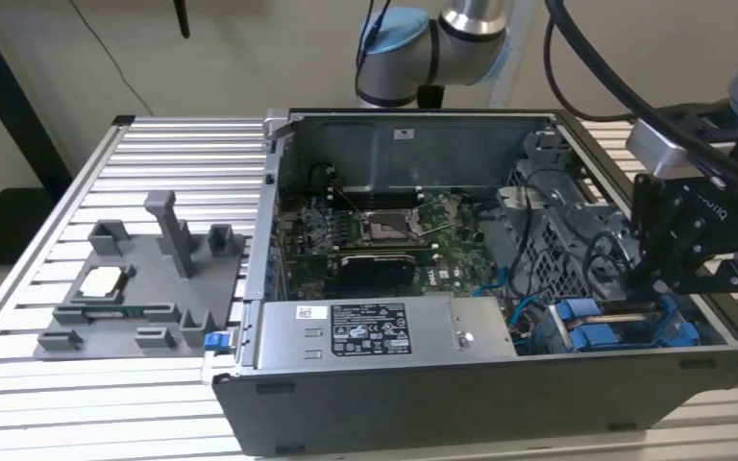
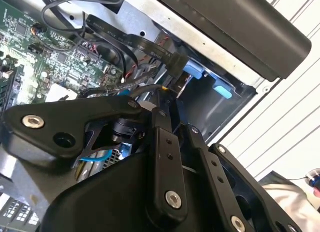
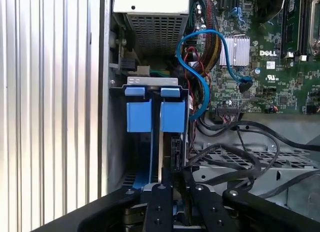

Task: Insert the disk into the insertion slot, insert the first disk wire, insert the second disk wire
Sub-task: 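Insert the first disk wire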

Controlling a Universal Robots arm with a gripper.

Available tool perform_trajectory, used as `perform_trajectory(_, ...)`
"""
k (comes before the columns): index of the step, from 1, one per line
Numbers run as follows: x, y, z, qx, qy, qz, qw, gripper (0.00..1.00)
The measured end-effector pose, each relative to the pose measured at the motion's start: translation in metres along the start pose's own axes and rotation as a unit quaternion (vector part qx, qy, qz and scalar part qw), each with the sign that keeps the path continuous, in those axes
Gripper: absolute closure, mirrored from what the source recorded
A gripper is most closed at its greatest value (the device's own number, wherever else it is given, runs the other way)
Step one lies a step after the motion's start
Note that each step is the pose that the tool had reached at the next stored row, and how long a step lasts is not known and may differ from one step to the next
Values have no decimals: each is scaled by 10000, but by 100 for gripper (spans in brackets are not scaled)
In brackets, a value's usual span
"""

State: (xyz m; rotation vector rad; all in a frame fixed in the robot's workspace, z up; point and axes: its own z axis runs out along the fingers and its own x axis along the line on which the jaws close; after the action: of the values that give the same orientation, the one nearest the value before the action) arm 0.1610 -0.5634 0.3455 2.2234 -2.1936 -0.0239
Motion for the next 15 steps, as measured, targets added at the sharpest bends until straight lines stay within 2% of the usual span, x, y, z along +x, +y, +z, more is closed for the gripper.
perform_trajectory(8, -12, -18, 55, 8, -31, -116, 9999, 81)
perform_trajectory(12, -12, -46, 68, 9, -80, -147, 9999, 81)
perform_trajectory(15, -12, -51, 93, 10, -84, -147, 9999, 81)
